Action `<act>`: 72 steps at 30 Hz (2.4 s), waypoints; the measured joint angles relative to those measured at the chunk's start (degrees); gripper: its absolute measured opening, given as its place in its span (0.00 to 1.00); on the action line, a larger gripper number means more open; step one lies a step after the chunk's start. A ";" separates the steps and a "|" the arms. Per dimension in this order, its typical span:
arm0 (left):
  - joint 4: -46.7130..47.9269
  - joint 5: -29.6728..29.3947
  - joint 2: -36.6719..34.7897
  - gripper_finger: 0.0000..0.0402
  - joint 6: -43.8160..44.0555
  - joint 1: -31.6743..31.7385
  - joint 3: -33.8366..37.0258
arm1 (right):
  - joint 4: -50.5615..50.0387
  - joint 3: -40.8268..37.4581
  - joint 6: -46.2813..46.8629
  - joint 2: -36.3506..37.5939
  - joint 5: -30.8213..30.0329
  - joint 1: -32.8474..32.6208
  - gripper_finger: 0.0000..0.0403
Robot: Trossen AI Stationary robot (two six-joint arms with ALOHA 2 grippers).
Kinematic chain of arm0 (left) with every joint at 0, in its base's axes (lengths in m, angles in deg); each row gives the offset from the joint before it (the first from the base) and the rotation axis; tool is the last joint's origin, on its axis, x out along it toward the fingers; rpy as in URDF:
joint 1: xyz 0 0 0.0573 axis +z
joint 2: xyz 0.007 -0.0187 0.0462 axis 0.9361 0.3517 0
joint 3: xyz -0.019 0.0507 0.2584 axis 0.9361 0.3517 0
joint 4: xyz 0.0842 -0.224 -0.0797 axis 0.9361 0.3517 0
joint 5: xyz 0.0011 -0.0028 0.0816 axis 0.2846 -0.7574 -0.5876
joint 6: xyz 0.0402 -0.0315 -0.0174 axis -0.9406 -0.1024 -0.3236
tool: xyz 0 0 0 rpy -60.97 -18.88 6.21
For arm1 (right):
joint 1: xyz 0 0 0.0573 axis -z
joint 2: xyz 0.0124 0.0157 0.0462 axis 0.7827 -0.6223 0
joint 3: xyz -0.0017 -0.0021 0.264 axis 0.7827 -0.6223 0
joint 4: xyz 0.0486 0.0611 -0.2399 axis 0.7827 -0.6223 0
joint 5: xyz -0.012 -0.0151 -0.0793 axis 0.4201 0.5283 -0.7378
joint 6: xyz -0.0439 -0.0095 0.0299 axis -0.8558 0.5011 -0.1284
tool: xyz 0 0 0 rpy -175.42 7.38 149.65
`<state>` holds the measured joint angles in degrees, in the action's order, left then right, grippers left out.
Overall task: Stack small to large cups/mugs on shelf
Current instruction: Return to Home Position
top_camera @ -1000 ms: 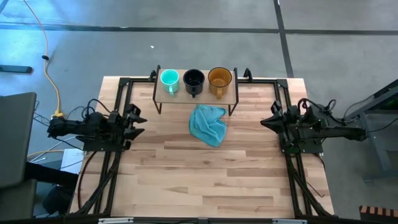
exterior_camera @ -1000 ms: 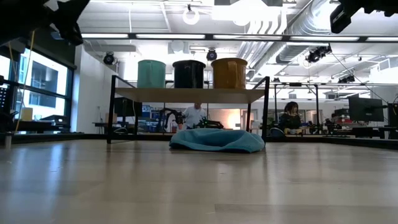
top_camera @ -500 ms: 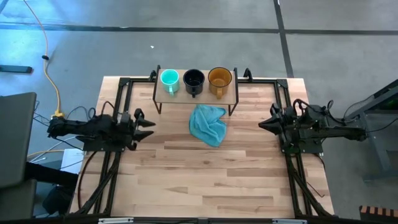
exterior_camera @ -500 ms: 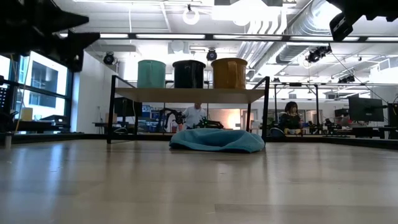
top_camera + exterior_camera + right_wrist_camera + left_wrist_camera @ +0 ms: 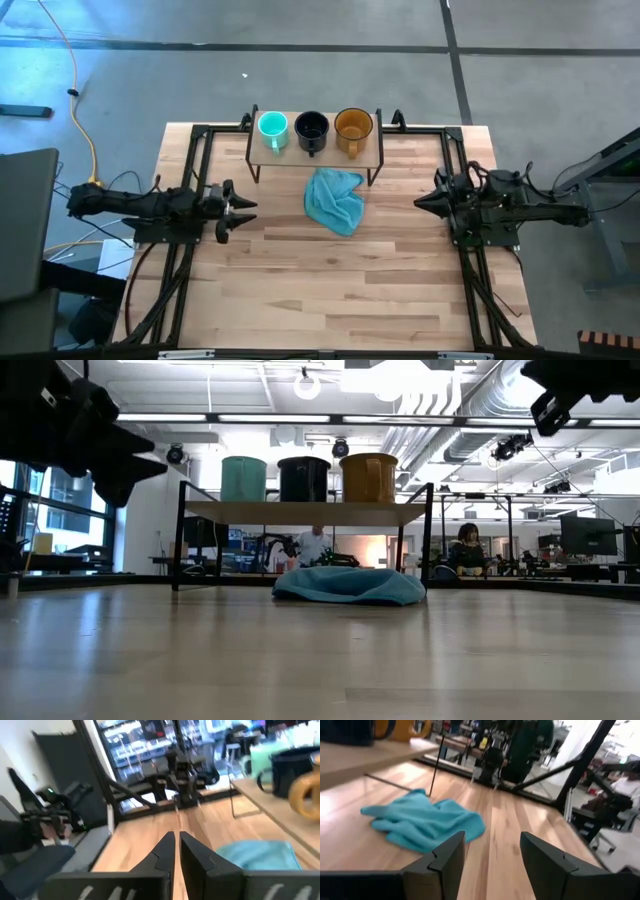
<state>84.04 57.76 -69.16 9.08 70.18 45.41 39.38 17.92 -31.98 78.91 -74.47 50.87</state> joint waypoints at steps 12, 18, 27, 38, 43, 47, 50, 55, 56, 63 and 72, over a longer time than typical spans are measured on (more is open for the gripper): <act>-3.08 7.39 2.43 0.45 -0.40 -0.04 0.00 | 14.17 -4.27 -4.32 0.01 -2.46 0.00 0.04; -6.32 12.10 1.22 0.45 -4.71 -0.04 0.00 | 37.00 -18.63 0.31 -0.05 -2.24 -0.04 0.04; -6.26 12.09 1.21 0.45 -4.25 -0.04 0.00 | 42.33 -19.74 -1.97 -0.27 -1.96 -1.40 0.04; -6.00 11.49 1.21 0.45 -3.24 -0.04 0.00 | 36.05 -19.71 -3.01 -0.33 -2.58 -1.11 0.04; -5.35 10.52 1.21 0.45 -1.56 -0.04 0.00 | 29.03 -19.74 -0.37 -0.36 -2.61 -0.42 0.04; -5.13 11.45 1.21 0.45 -1.63 -0.04 0.00 | 26.02 -19.74 1.36 -0.34 -2.61 -0.42 0.04; -3.52 11.45 1.21 0.45 -1.65 -0.04 0.00 | 24.90 -19.74 1.96 -0.34 -2.60 -0.42 0.04; -1.06 11.51 1.23 0.45 -1.75 -0.04 0.00 | 20.71 -19.74 1.96 -0.32 -2.61 -0.42 0.04; -0.63 11.80 1.22 0.45 -2.18 -0.04 0.00 | 19.66 -19.74 1.98 -0.32 -2.61 -0.42 0.04; -0.31 14.23 1.21 0.45 -6.15 -0.04 0.00 | 13.41 -19.74 1.96 -0.32 -2.63 -0.42 0.04; -4.07 14.72 0.53 0.45 -14.35 -0.04 0.00 | 11.35 -19.74 1.96 -0.32 -6.32 -0.39 0.04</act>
<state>79.98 72.48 -68.63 -5.27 70.14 45.41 50.73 -1.82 -30.02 78.59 -80.79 50.47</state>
